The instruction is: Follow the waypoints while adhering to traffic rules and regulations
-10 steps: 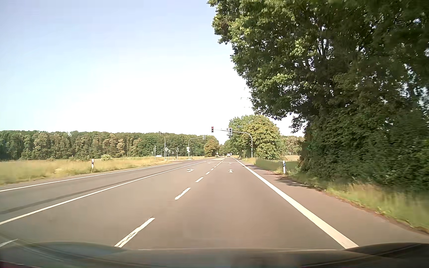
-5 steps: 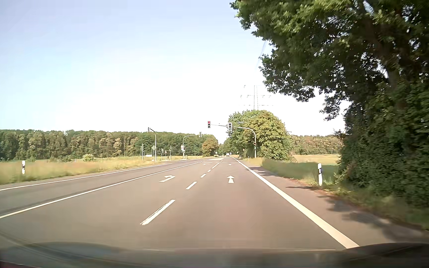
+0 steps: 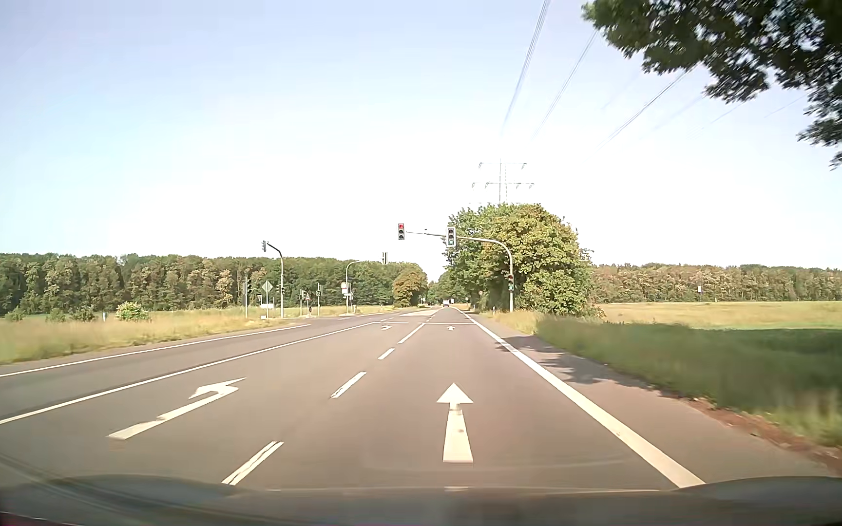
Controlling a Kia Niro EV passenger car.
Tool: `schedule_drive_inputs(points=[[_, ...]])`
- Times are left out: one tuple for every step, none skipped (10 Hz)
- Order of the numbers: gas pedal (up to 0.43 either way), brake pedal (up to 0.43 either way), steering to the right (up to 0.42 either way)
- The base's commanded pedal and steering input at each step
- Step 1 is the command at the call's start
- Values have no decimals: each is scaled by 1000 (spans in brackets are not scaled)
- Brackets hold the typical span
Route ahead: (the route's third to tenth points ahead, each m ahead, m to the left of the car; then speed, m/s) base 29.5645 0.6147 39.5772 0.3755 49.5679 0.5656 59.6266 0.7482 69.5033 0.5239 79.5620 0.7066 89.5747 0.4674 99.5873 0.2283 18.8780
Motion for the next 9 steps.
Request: schedule_drive_inputs(points=[[150,24,0],[150,30,0],[150,30,1],[150,24,0],[150,24,0],[150,24,0],[150,30,0],[150,30,0],[150,24,0]])
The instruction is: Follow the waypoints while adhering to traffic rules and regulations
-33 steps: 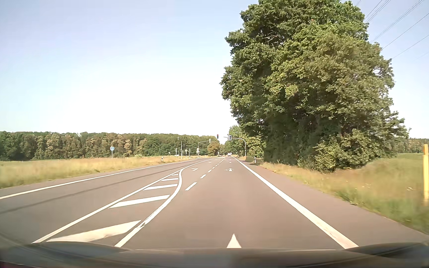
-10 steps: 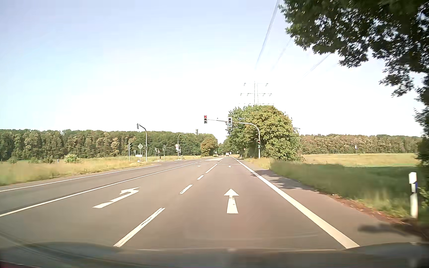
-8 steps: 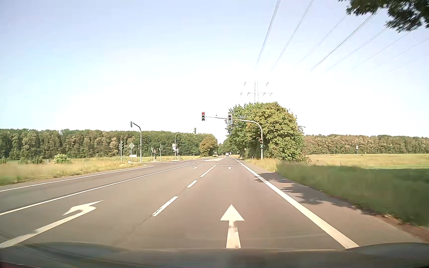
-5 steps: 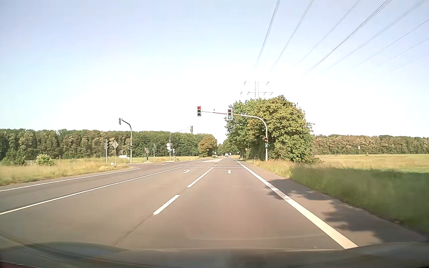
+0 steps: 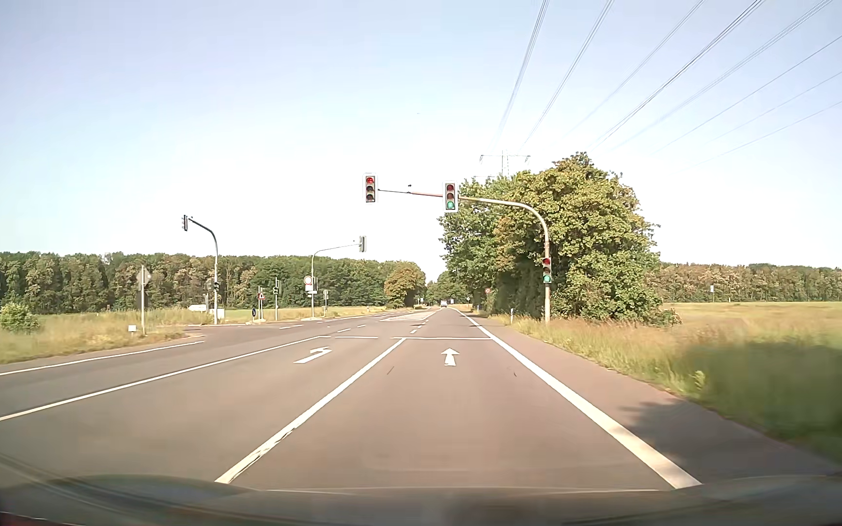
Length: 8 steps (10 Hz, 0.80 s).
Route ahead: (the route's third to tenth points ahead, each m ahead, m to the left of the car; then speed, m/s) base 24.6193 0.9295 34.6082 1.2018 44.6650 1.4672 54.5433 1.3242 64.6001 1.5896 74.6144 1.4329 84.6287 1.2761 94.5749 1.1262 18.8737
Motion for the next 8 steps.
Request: schedule_drive_inputs(points=[[150,24,0],[150,30,0],[150,24,0],[150,24,0],[150,30,0],[150,24,0],[150,30,0],[150,24,0]])
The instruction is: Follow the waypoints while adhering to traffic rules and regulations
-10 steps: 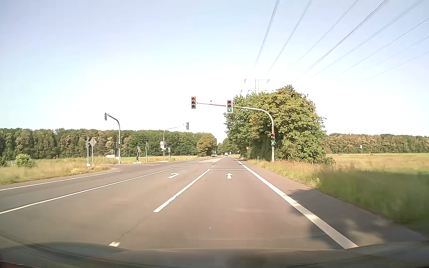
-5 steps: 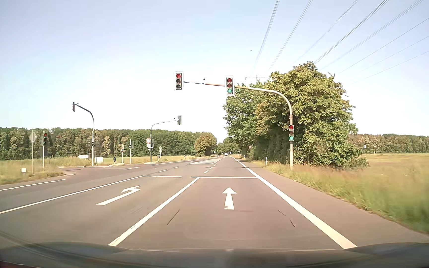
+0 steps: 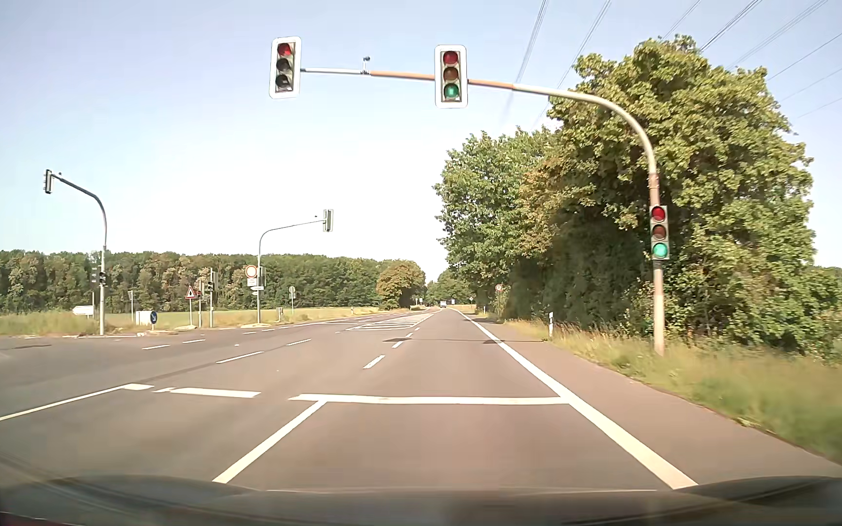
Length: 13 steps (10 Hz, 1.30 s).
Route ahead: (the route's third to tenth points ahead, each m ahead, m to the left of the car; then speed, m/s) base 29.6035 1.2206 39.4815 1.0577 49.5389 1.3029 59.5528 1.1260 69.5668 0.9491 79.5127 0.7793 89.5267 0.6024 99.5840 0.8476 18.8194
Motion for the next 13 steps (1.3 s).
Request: schedule_drive_inputs(points=[[150,30,0],[150,30,0],[150,24,0],[150,30,0],[150,30,0],[150,30,0],[150,30,0],[150,30,0],[150,30,0],[150,24,0],[150,24,0],[150,30,0],[150,30,0]])
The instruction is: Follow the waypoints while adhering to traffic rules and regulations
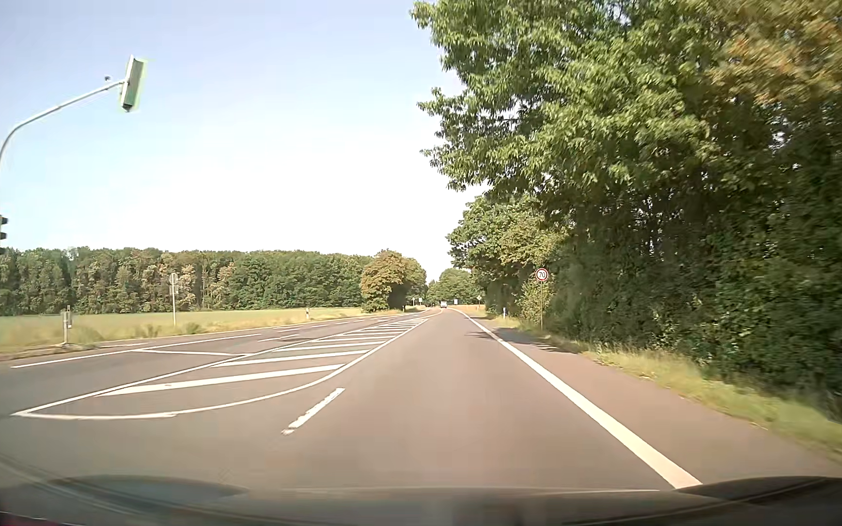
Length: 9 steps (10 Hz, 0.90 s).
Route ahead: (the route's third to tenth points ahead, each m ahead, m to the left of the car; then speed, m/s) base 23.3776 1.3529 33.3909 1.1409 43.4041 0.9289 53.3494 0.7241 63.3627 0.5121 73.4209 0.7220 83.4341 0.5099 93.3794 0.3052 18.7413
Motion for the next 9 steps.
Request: schedule_drive_inputs(points=[[150,30,0],[150,30,0],[150,30,0],[150,24,0],[150,30,1],[150,30,1],[150,30,0],[150,30,1],[150,30,0]])
